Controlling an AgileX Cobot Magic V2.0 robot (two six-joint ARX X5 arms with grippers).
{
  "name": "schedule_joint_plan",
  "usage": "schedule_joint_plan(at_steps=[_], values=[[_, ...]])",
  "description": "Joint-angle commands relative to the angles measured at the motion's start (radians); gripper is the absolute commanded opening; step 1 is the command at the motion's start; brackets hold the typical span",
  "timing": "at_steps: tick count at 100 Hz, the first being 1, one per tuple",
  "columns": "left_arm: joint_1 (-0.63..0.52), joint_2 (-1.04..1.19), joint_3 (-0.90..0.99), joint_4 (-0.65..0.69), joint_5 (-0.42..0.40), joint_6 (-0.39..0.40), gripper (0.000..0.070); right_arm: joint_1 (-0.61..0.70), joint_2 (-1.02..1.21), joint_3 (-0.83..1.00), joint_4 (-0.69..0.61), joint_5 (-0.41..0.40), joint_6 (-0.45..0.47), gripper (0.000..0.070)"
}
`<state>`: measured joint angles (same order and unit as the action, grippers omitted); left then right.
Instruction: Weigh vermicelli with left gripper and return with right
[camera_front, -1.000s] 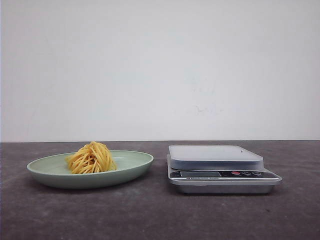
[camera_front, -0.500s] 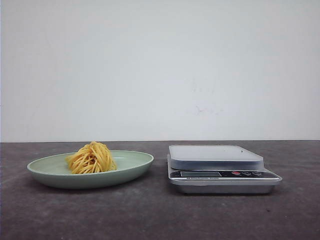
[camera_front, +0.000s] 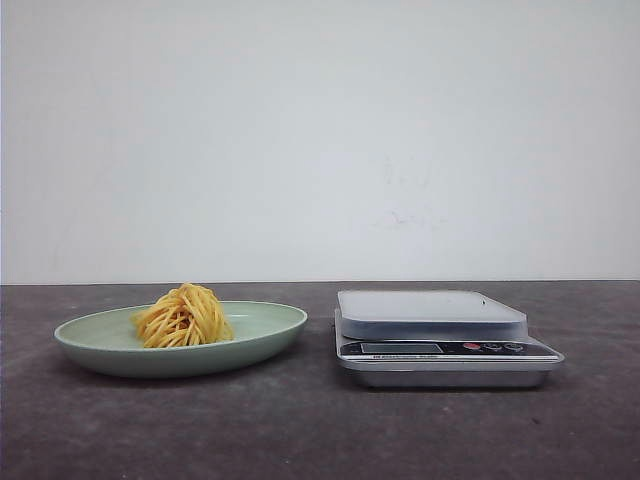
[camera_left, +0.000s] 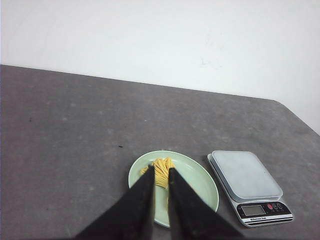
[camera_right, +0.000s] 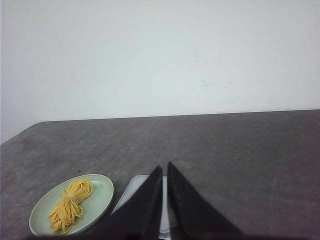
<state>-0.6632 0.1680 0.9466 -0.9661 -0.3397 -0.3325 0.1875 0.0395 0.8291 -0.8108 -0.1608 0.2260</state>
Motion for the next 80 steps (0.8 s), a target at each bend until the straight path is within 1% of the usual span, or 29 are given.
schedule_joint_plan(at_steps=[1, 5, 12, 18, 22, 30, 42, 47, 51, 60, 65, 72, 80], values=[[-0.005, 0.002, 0.008, 0.014, 0.000, 0.006, 0.0011, -0.001, -0.001, 0.010, 0.011, 0.002, 0.010, 0.0006], [-0.005, 0.002, 0.008, 0.013, 0.000, 0.013, 0.0011, -0.001, -0.001, 0.010, 0.011, 0.002, 0.010, 0.0006], [-0.004, 0.000, 0.008, 0.013, -0.002, 0.052, 0.0011, -0.001, -0.001, 0.010, 0.011, 0.002, 0.010, 0.0006], [-0.004, 0.000, 0.008, 0.014, 0.001, 0.052, 0.0011, -0.001, -0.001, 0.010, 0.011, 0.002, 0.010, 0.0006], [-0.001, 0.000, 0.008, 0.019, -0.002, 0.068, 0.0011, -0.001, -0.001, 0.010, 0.011, 0.002, 0.010, 0.0006], [0.047, 0.000, 0.000, 0.055, -0.003, 0.101, 0.0011, -0.001, -0.001, 0.010, 0.011, 0.002, 0.010, 0.0006], [0.186, -0.002, -0.070, 0.204, -0.002, 0.152, 0.0011, -0.001, -0.001, 0.010, 0.011, 0.003, 0.010, 0.0006], [0.253, -0.006, -0.116, 0.276, 0.011, 0.174, 0.0011, -0.001, -0.001, 0.010, 0.011, 0.003, 0.010, 0.0006], [0.308, -0.008, -0.158, 0.336, 0.038, 0.184, 0.0011, -0.001, -0.001, 0.010, 0.011, 0.003, 0.010, 0.0006], [0.423, -0.019, -0.261, 0.461, 0.140, 0.190, 0.0011, -0.001, -0.001, 0.010, 0.011, 0.003, 0.010, 0.0006], [0.472, -0.026, -0.322, 0.525, 0.182, 0.190, 0.0011, -0.001, -0.001, 0.010, 0.011, 0.003, 0.010, 0.0006], [0.520, -0.032, -0.413, 0.612, 0.222, 0.190, 0.0011, -0.001, -0.001, 0.010, 0.011, 0.003, 0.010, 0.0006], [0.555, -0.035, -0.525, 0.715, 0.237, 0.194, 0.0011, -0.001, -0.001, 0.010, 0.011, 0.003, 0.010, 0.0006]])
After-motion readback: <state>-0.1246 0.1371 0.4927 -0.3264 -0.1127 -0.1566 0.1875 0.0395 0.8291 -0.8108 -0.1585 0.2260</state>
